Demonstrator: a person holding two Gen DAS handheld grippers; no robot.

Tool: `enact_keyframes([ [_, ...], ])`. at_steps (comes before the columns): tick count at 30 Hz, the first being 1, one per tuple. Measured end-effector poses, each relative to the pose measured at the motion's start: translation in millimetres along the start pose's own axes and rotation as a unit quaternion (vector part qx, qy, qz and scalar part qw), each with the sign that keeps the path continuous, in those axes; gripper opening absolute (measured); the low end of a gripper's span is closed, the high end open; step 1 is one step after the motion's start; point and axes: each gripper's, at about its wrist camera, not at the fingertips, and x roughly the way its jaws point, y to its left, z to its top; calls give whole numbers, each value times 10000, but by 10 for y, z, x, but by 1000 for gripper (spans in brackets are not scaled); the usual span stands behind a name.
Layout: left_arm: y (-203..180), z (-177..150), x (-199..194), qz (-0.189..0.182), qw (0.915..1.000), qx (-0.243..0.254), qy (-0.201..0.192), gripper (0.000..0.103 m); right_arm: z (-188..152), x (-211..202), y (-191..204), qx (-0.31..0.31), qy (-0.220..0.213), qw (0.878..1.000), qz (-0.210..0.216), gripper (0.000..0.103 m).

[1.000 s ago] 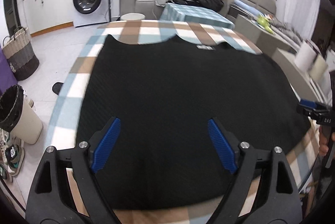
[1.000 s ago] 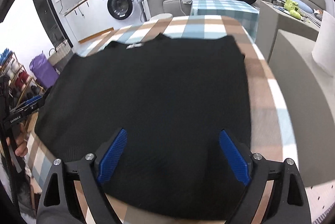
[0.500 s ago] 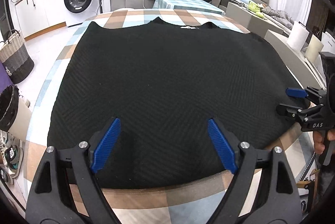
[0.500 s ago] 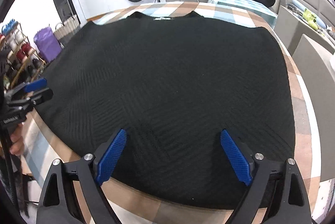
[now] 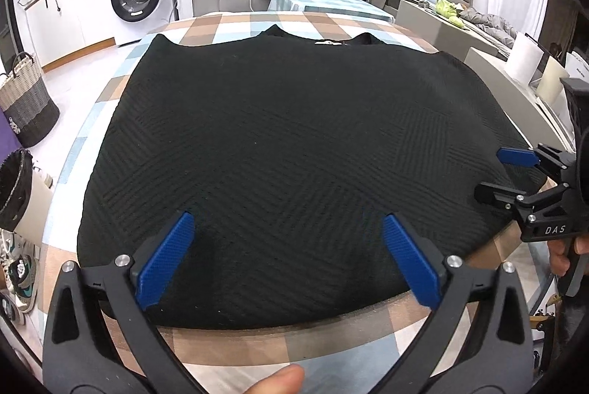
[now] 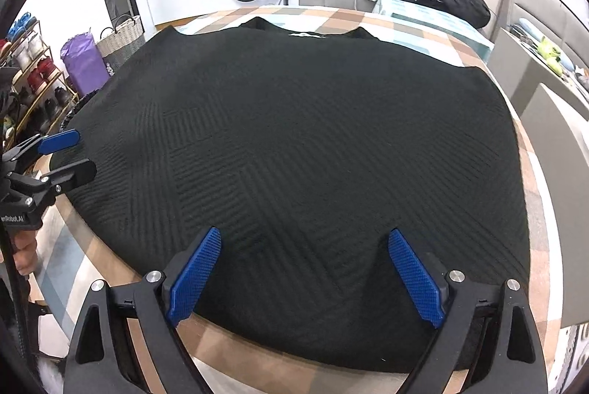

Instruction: Fold small clothes

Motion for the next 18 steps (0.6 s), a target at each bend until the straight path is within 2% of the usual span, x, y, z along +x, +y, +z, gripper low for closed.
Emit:
enact_keyframes([
  [9,-121,-44,52,-15,9996,231,172,102,39,103,121,-334,155,9993,27,94],
  [13,-119,-55,65,-61,9995,167,244,102,-38,41,19,-228,169,9995,115,94],
  [18,-188,-73,58,-147,9993,206,279,102,-17,-65,-23,-35,-32,9999,113,94],
])
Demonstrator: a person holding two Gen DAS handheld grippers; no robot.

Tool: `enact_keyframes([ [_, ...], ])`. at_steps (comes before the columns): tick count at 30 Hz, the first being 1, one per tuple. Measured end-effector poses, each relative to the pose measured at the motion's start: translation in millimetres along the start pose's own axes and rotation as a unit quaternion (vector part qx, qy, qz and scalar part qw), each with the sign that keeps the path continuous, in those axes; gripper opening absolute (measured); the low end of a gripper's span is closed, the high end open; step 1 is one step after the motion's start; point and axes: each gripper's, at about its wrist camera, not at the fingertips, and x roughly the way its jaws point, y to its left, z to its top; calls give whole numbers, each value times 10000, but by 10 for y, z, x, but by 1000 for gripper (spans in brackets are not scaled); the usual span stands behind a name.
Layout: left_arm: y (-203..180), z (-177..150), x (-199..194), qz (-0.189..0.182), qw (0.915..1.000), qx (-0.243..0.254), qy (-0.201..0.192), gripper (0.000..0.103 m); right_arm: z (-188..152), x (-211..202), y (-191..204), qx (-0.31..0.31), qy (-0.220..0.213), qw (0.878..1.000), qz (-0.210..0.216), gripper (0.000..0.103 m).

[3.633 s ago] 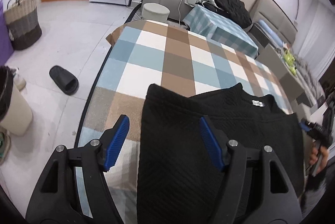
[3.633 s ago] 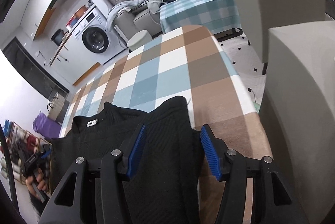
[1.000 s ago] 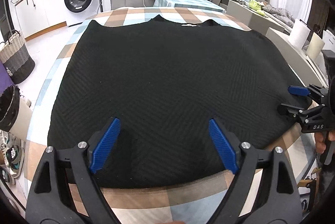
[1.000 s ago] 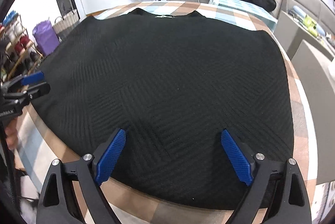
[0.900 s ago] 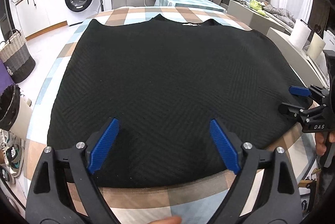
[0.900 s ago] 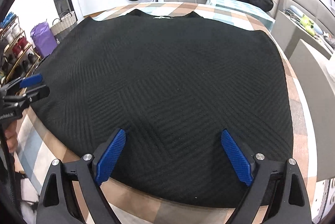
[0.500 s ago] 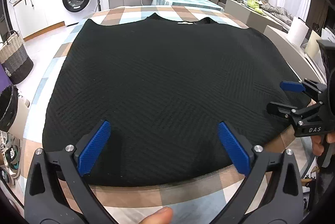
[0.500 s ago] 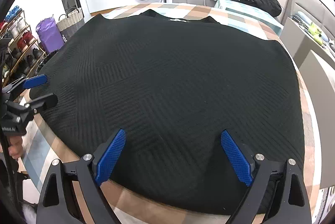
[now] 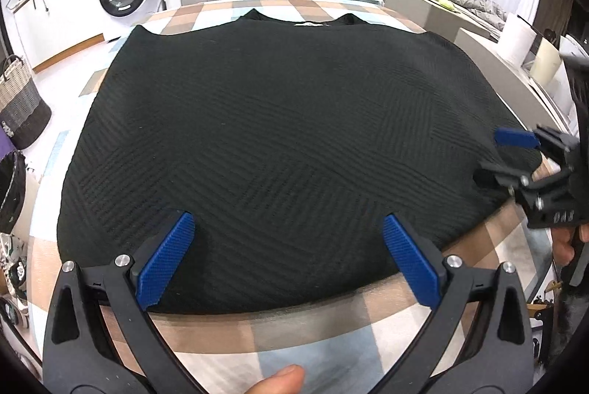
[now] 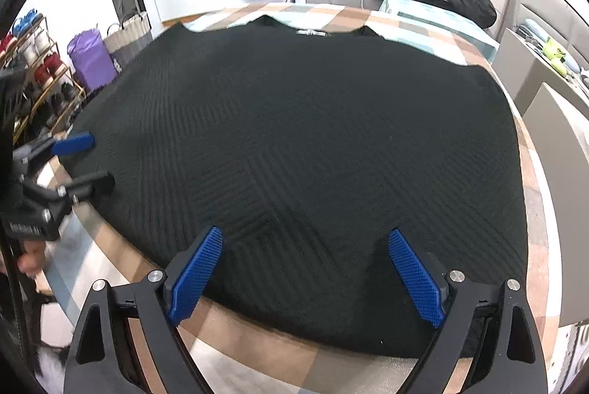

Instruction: Fold small clothes

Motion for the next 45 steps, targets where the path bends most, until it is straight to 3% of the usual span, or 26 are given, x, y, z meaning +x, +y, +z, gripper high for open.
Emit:
enact_keyframes([
  [7,-180,-33,26,-43,9994,337,115,102,164,145,243,-205,78,9998,31,94],
  [11,-240,-54,67,-54,9989,418,203,102,14,143,342,-535,32,9985,-119,94],
  [17,-398,-60,100,-277,9981,500,233,102,-229,18,313,-439,-88,9989,-133,94],
  [22,-528,-98,141,-29,9963,819,254,102,-279,-12,237,-354,-76,9993,28,94],
  [29,-305,-118,119,-28,9977,613,298,102,-375,-115,-308,307,-161,9979,-544,93],
  [35,-37,-215,-5,64,9990,370,235,102,-522,-273,-433,326,-218,9982,-463,93],
  [40,255,-154,-145,238,9997,-49,-1,102,-335,-320,-386,441,-485,9975,-268,92],
  [42,415,-116,-190,335,9990,-261,-98,102,-200,-239,-354,446,-512,9973,-289,84],
  [43,482,-105,-201,374,9986,-348,-110,102,-132,-175,-348,496,-466,9973,-260,75],
  [45,625,-95,-216,444,9976,-512,-140,102,-12,-28,-347,616,-322,9975,-96,71],
])
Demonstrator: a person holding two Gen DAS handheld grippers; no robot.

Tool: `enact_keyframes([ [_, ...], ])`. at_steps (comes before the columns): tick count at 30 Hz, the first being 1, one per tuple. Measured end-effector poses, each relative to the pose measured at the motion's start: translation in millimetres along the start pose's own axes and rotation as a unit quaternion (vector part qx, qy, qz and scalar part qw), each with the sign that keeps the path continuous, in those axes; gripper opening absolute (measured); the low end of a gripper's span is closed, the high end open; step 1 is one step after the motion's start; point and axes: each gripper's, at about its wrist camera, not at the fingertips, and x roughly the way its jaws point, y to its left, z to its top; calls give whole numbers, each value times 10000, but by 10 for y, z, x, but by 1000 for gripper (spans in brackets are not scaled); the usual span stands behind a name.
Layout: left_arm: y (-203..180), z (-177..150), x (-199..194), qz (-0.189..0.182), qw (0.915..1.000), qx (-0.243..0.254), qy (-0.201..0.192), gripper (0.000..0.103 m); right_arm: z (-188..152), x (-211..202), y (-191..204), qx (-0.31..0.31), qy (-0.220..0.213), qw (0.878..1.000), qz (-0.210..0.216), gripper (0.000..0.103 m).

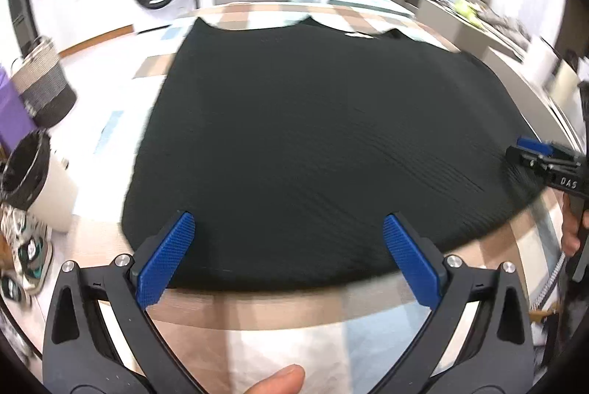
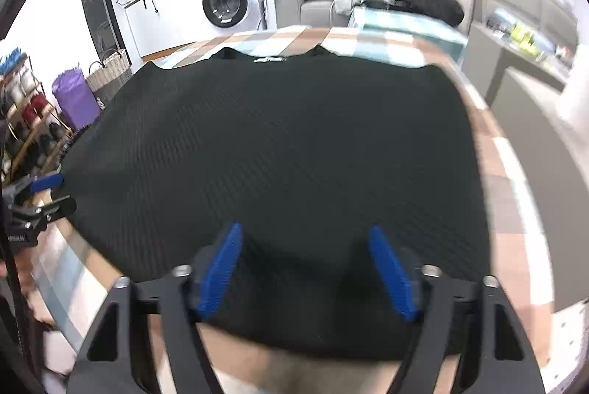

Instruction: Fold small clothes

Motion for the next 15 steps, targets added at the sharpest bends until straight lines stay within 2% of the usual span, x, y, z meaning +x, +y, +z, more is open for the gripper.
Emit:
enact_keyframes([
  [6,334,6,43,282,9991,-309,117,102,73,173,145,-481,82,9983,-307,69],
  [9,430,-51,34,296,9986,-403,143,102,9,68,41,-389,106,9988,-265,69],
  [12,546,-127,31,361,9977,-540,215,102,-114,-52,-170,-254,61,9962,-827,69],
  [15,664,-236,8,303,9968,-704,236,102,-241,-151,-360,-16,27,9960,-894,69],
])
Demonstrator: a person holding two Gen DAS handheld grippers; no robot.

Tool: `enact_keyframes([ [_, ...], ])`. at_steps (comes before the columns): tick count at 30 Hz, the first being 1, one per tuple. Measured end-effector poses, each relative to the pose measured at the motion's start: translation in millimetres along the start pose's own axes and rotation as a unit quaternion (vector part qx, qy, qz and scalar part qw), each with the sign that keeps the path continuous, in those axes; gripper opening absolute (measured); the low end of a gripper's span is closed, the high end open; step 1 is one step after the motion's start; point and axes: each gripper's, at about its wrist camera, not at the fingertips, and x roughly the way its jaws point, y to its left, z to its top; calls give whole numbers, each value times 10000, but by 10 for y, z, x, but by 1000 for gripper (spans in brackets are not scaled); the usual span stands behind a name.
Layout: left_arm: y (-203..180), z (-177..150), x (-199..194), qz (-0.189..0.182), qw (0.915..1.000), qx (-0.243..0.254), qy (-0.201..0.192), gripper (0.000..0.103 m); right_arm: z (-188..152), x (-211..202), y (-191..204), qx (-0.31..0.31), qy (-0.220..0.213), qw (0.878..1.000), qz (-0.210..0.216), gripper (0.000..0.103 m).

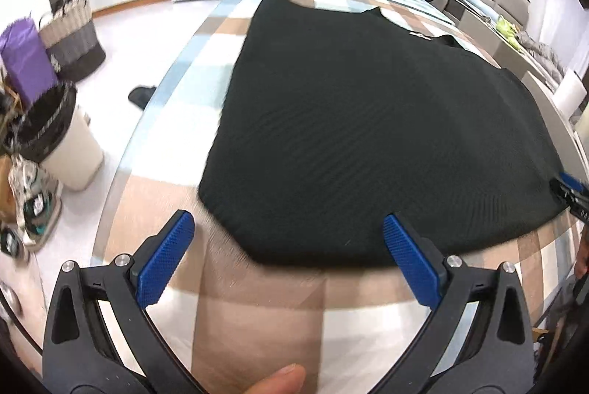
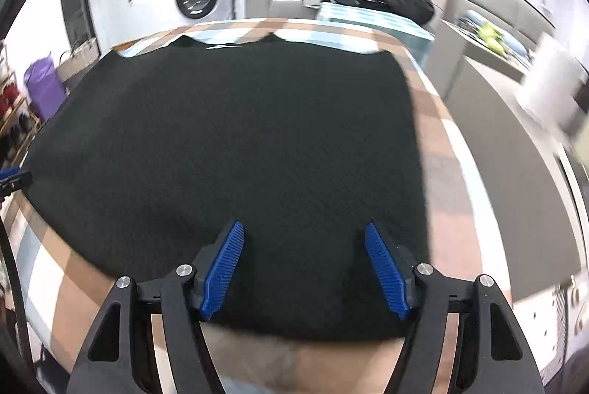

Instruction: Fold small clothes

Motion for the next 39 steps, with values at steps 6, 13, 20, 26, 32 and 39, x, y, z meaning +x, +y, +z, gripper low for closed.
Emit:
enact_keyframes([
  [6,168,-103,-155,-70,9996,-249,-56,102,-168,-165,-115,155,-113,9998,32,69],
  [13,390,-192,-391,-686,9937,-865,170,79,-52,-359,-162,842,-624,9920,699,71],
  [20,334,-199,-337,-1505,9811,-1152,380,69,-36,-373,55,677,-650,9914,915,71],
  [26,217,-108,-240,-1084,9859,-1265,-167,69,-32,-350,183,557,-643,9906,1074,73],
  [32,-112,74,-11,-187,9961,-767,-381,43,-32,-332,249,461,-641,9910,1077,73],
  [39,-274,183,-85,-198,9943,-648,-822,17,-55,-346,229,478,-647,9914,1028,73],
])
